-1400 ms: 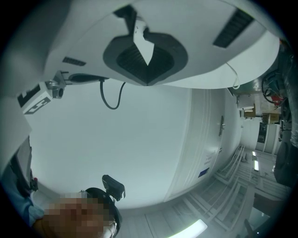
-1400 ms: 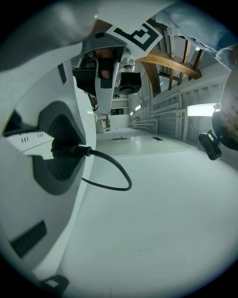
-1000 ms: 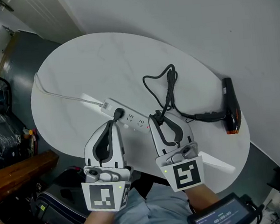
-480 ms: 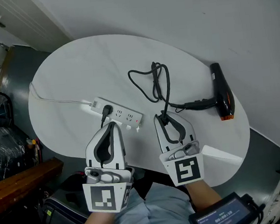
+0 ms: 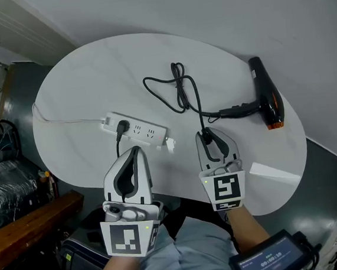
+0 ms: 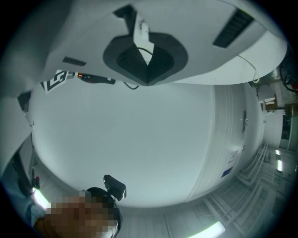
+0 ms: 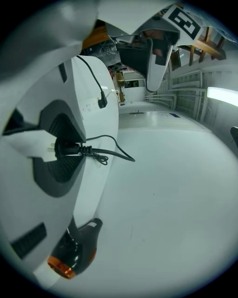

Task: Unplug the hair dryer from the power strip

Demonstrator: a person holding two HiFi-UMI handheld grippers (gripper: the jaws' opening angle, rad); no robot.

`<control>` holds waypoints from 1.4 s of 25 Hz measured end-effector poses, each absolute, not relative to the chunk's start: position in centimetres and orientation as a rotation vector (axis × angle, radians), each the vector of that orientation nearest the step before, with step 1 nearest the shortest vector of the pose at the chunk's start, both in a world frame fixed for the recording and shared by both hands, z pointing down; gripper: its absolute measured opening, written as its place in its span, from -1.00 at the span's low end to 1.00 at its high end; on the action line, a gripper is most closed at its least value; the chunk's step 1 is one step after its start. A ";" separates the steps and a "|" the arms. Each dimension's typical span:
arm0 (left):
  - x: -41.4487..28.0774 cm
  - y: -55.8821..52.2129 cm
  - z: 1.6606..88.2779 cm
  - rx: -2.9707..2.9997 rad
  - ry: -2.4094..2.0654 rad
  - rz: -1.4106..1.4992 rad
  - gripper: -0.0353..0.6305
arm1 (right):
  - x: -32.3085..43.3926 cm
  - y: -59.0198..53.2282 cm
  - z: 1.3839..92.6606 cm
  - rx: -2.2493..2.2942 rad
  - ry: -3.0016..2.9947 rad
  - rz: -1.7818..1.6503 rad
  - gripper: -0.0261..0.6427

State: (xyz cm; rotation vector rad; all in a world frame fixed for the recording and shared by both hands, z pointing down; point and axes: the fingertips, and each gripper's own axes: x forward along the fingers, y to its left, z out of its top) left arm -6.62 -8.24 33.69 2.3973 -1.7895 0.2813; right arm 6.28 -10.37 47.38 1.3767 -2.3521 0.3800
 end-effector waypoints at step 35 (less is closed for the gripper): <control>-11.8 2.2 17.9 2.398 -2.282 -0.088 -0.90 | -2.6 -2.6 22.1 1.186 -2.918 -0.096 -0.92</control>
